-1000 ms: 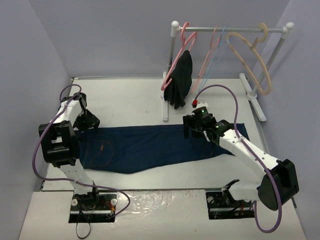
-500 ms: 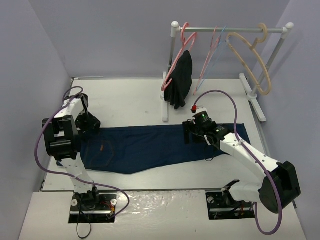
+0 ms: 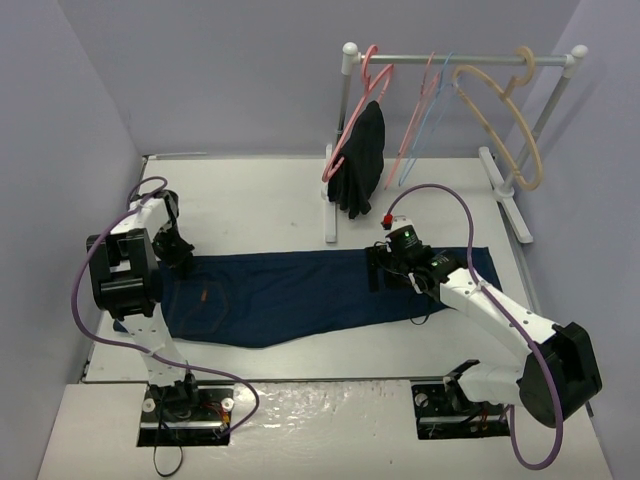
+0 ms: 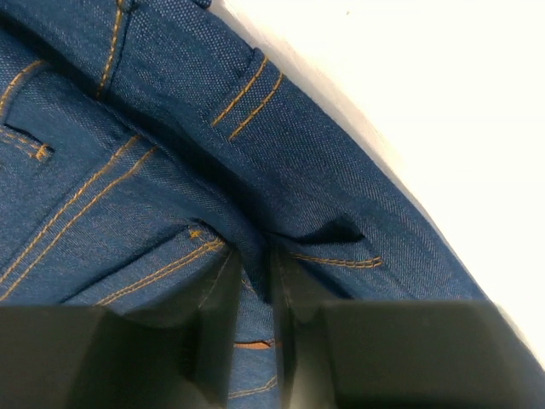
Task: Place the trousers on the hanger
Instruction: Fold the trousers at the center of the board.
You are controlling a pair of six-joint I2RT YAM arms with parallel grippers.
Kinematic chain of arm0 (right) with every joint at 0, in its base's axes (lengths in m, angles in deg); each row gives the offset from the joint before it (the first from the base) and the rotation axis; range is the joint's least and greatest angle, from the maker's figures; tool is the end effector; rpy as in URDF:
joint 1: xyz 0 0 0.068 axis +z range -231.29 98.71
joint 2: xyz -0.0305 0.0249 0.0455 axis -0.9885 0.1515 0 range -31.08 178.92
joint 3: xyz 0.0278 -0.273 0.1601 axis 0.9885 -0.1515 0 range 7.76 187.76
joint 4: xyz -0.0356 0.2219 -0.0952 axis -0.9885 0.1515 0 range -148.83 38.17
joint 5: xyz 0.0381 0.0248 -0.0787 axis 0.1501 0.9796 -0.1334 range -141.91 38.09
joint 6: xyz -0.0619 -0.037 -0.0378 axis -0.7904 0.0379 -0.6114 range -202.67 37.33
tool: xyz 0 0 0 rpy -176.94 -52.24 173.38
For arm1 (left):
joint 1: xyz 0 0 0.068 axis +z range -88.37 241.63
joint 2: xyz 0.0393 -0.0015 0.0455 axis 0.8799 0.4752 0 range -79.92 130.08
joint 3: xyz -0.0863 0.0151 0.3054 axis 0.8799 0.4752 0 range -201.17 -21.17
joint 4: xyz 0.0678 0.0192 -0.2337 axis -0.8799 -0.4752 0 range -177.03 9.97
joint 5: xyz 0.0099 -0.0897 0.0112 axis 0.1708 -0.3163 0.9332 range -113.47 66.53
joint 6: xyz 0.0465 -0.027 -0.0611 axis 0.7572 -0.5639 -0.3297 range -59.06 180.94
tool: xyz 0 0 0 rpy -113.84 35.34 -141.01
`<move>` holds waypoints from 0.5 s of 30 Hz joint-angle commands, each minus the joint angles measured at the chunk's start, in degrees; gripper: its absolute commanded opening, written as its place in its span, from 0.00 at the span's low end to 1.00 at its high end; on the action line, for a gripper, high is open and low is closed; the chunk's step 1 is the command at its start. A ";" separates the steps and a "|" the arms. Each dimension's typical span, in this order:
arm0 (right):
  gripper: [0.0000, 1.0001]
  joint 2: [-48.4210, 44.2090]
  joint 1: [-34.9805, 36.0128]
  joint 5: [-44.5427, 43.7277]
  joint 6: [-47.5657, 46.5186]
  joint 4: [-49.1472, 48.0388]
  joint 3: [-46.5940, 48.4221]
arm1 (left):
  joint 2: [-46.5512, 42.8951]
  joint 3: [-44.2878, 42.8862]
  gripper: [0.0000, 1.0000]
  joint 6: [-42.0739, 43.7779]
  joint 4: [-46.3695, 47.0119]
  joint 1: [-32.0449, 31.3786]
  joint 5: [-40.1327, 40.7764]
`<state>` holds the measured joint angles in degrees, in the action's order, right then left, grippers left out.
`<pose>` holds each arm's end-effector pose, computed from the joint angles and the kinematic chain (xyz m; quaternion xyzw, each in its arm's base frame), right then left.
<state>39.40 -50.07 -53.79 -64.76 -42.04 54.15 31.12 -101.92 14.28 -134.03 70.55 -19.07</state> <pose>0.2208 0.1311 0.2736 -0.0986 0.9040 0.1592 0.3843 0.3661 0.0629 0.1970 -0.4670 0.8820 0.0202 0.0595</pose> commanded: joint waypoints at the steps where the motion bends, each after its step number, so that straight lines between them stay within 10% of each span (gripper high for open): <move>1: 0.82 -1.66 0.33 0.91 -0.07 -2.37 0.19 | -3.95 -3.94 0.01 -0.70 -3.40 -1.55 0.94; 15: 0.82 -1.98 0.33 0.59 0.46 -2.23 0.49 | -9.45 -11.33 0.00 -3.81 -7.10 -2.94 0.61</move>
<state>39.29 -50.07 -53.34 -64.60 -42.36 54.13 24.67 -108.49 12.19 -138.55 67.67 -19.00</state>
